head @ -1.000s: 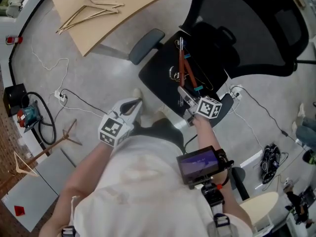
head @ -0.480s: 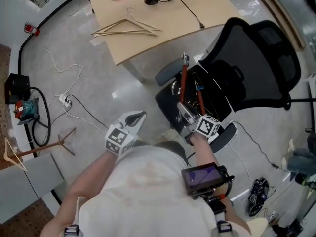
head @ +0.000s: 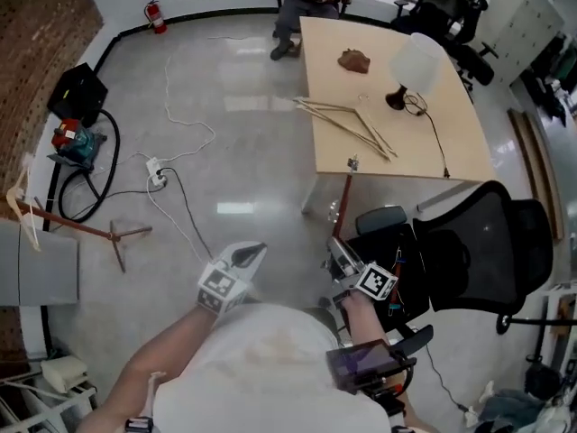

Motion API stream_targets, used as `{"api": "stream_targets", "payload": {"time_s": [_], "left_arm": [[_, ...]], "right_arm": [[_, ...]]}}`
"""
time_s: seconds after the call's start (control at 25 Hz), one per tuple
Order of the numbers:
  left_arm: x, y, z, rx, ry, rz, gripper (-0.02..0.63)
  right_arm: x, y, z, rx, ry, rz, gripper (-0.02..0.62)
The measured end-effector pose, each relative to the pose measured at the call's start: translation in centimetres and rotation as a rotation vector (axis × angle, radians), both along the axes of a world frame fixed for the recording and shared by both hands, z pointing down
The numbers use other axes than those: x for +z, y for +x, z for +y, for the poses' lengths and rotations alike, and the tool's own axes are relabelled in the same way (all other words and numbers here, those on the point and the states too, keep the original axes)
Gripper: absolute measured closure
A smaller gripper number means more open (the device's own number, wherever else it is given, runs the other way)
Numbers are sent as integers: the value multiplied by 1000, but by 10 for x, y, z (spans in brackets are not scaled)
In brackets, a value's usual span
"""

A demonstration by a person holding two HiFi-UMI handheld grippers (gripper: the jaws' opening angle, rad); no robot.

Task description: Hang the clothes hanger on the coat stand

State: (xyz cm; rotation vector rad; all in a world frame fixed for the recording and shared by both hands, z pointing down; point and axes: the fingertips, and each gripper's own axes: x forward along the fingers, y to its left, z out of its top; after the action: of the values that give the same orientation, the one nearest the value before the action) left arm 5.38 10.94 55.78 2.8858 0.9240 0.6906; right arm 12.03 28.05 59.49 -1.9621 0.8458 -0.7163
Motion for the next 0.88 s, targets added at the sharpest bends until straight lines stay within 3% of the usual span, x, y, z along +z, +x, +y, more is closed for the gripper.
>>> {"api": "stream_targets", "payload": {"time_s": [0.32,0.6,0.88], "left_arm": [[-14,-22,-136,-289,-6,68,604],[-8,-43,-191,-502,-30,52,604],[5,-19,-239,-692,-52,13,604]], "right_arm": [[-24,12,-155,-270,76,42,448],[-32,22,-241,-451,116,22,446],[-9,67,-298,-578,80,-46,446]]}}
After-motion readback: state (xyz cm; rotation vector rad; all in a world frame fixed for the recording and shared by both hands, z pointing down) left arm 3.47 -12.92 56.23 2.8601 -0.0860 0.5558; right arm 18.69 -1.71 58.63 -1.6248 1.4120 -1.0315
